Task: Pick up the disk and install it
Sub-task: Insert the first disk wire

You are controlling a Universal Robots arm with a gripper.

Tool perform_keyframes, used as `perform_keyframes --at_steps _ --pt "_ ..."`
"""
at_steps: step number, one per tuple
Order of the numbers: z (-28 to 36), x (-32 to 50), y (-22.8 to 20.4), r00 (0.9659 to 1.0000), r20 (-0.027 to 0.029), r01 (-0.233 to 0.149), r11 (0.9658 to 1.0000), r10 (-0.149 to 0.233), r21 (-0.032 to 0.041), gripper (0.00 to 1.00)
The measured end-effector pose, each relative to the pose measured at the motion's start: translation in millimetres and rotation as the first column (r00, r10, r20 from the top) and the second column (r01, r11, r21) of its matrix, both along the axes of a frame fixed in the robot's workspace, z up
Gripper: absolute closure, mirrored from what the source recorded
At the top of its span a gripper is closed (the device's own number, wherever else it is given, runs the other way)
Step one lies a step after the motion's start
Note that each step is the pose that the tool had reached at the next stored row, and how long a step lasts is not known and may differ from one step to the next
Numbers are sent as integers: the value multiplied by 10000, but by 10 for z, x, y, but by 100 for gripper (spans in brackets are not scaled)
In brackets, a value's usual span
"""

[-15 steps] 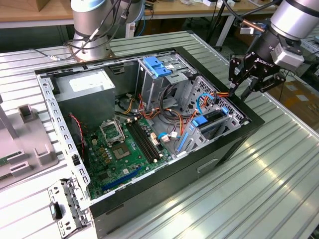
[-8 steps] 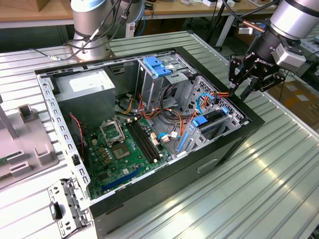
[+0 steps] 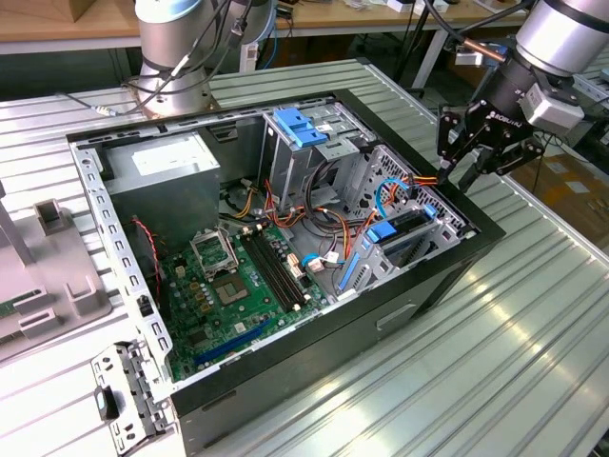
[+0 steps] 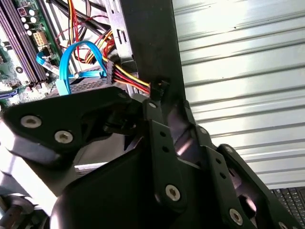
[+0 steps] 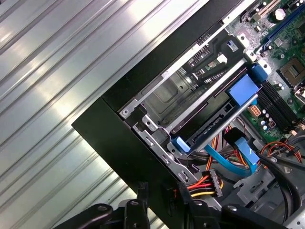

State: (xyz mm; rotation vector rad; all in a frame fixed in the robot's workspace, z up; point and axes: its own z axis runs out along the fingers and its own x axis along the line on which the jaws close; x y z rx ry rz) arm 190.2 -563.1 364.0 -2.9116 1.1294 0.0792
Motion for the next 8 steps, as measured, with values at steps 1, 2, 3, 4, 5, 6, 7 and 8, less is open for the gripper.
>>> perform_keyframes --at_steps 1,2,3,4,5,6,7,8 --pt "0 0 0 10000 -1 0 10000 0 0 73" --pt "0 0 0 10000 1 0 10000 0 -3 78" --pt "1 0 0 10000 1 1 10000 -1 -3 82" --pt "1 0 0 10000 1 0 10000 0 -2 82" --pt "0 0 0 10000 0 0 10000 0 -1 82" --pt "-1 0 0 10000 0 1 10000 -1 0 82" --pt "0 0 0 10000 0 0 10000 0 -1 82" --pt "0 0 0 10000 0 0 10000 0 0 82"
